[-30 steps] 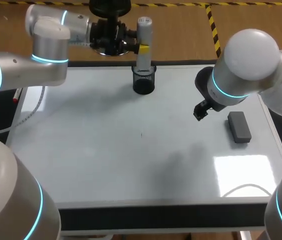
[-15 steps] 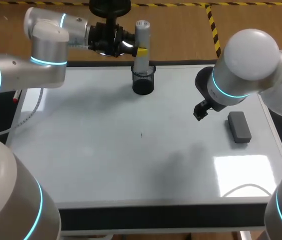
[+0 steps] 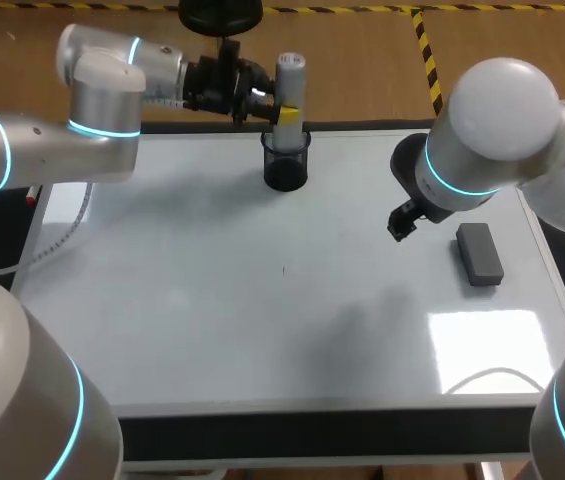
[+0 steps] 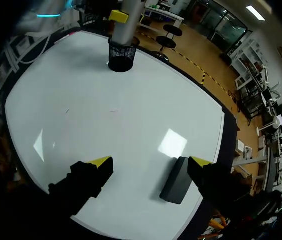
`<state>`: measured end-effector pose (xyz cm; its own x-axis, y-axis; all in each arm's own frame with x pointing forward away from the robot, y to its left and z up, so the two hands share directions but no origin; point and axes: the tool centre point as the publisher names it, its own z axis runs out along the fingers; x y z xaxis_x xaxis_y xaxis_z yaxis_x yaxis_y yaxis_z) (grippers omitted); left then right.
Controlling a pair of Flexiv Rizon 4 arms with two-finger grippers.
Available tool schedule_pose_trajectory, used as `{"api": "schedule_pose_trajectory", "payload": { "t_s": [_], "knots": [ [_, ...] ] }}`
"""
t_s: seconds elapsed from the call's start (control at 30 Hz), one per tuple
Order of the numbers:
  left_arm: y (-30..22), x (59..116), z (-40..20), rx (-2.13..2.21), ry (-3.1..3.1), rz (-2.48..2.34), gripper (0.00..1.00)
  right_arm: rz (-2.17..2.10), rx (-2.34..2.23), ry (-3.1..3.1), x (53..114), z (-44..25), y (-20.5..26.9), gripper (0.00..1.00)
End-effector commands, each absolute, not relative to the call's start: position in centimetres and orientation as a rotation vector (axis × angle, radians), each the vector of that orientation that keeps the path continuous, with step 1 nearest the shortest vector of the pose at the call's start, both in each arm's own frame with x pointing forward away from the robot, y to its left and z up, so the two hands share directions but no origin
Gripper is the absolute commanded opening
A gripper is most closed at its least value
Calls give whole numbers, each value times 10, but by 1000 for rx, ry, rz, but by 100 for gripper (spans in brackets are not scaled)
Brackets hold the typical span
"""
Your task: Pick up the inspection probe, press it on each red-marked spot on the whiteboard one by one, put down the probe, pick up the eraser, and wipe off all the red marks.
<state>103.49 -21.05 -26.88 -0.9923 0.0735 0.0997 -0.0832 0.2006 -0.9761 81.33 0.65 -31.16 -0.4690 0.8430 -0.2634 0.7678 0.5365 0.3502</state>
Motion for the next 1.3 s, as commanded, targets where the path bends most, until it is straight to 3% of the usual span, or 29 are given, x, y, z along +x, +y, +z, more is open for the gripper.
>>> {"api": "schedule_pose_trajectory", "payload": {
  "t_s": [0.03, 1.3],
  "knots": [
    [-211, 1042, -275, 10, -2322, 1911, 0, 256, 1316, 2375, 813, -311, 6, 100],
    [-214, 1049, -327, 102, -2341, 1873, 0, 256, 1316, 2375, 813, -311, 6, 100]
  ]
}}
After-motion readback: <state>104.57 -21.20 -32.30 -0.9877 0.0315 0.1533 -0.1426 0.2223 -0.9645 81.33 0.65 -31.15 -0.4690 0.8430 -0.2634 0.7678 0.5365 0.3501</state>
